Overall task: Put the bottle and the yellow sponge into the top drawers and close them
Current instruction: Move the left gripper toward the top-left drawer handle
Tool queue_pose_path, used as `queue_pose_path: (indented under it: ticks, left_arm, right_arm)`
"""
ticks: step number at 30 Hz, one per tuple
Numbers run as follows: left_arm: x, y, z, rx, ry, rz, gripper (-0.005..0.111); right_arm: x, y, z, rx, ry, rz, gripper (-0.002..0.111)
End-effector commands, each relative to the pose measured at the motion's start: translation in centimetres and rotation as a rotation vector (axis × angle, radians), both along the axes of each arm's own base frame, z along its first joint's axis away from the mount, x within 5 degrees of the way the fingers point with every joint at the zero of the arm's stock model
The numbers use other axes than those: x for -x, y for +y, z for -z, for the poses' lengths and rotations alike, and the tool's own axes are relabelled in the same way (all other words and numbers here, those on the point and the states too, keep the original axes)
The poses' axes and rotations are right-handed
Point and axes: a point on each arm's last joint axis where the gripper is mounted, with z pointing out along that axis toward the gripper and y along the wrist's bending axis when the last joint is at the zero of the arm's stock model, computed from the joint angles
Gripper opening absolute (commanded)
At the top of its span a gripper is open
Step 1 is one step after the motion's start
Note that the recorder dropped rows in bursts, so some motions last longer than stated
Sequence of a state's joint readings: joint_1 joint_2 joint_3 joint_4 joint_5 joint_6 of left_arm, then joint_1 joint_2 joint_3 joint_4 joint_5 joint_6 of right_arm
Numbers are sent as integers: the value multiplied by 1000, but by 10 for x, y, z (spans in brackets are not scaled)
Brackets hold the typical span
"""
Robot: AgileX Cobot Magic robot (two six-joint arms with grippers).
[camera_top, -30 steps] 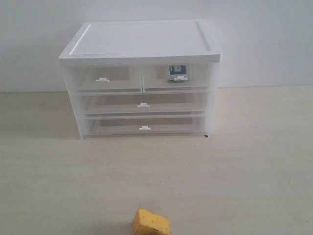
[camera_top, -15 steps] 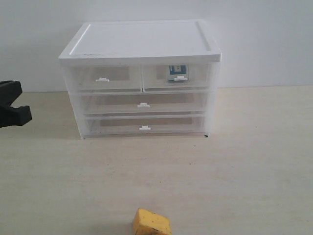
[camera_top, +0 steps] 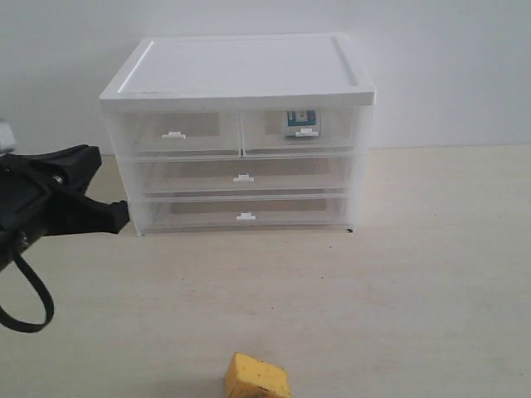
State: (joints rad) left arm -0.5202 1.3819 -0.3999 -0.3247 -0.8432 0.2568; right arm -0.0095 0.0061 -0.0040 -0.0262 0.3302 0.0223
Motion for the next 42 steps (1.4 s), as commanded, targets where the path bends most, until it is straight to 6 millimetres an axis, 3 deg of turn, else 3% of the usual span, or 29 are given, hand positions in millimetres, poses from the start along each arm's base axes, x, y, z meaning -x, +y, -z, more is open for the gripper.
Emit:
queue_pose_path:
  ticks: [1,7,15,18,22,25,33,37,42]
  left_arm:
    - [-2,-13,14,14,-59,-31,4]
    - [-11,-22,33,6,-69,-85,4]
    - [-30,-35,40,29,-52,-88,7]
    - [-35,-40,40,34,-18,-76,22]
    - [-38,-45,40,41,14,-54,56]
    - [-40,-46,38,111,21,-60,68]
    - [-52,-54,40,126,-1,-62,70]
    - [-57,-56,50,113,-93,-75,70]
    - [-63,-61,65,86,-64,-75,70]
  right_arm:
    - [0,0,0,4,-10,-2,0]
    - [0,0,0,4,-10,-2,0]
    - [0,0,0,4,-10,-2,0]
    - [0,0,0,4,-10,-2,0]
    - [0,0,0,4,-10,-2,0]
    - [0,0,0,4,-10,-2,0]
    - [0,0,0,4,-10,-2,0]
    - [0,0,0,4,-10,-2,0]
    - [0,0,0,4,-10,-2,0]
